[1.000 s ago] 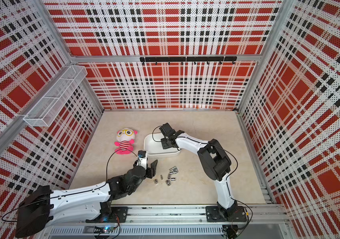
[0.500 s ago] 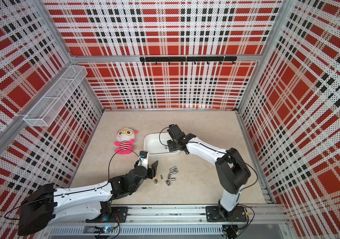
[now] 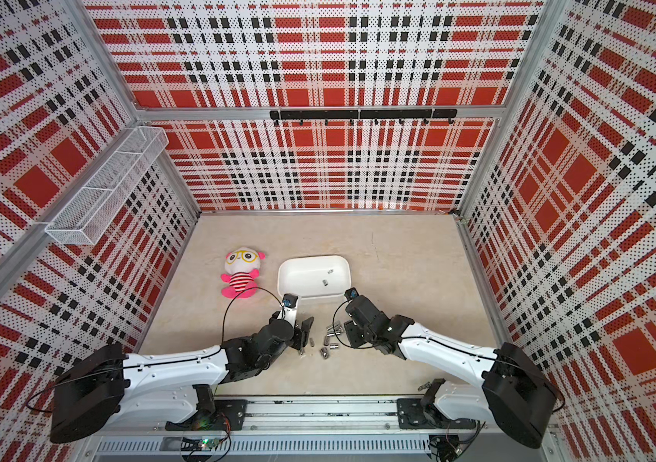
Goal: Put the socket on the desktop into the storage box
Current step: Pick up the socket head from the center of the board.
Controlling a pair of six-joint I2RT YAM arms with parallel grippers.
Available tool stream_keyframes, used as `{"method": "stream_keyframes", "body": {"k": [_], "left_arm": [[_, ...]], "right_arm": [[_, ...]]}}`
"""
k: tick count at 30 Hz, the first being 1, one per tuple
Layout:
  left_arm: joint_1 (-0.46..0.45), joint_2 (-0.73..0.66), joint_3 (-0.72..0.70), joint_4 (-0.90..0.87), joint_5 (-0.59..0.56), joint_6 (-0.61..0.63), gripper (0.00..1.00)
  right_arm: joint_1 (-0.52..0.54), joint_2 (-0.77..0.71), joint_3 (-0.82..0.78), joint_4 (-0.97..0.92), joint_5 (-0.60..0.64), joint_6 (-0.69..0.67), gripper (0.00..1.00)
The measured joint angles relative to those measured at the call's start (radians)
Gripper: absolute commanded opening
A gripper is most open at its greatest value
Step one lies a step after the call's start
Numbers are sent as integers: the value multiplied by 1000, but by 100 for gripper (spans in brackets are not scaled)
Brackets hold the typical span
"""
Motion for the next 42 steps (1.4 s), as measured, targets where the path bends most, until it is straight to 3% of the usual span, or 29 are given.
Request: {"method": "stream_keyframes", "body": {"k": [20,42], "left_arm": [[-44,-13,13,6,-54,8,67],[-45,-31,13,6,-63,8,67]], "right_arm": [[11,190,20,119,-4,16,34],[13,266,68,126,-8,11,34]]}}
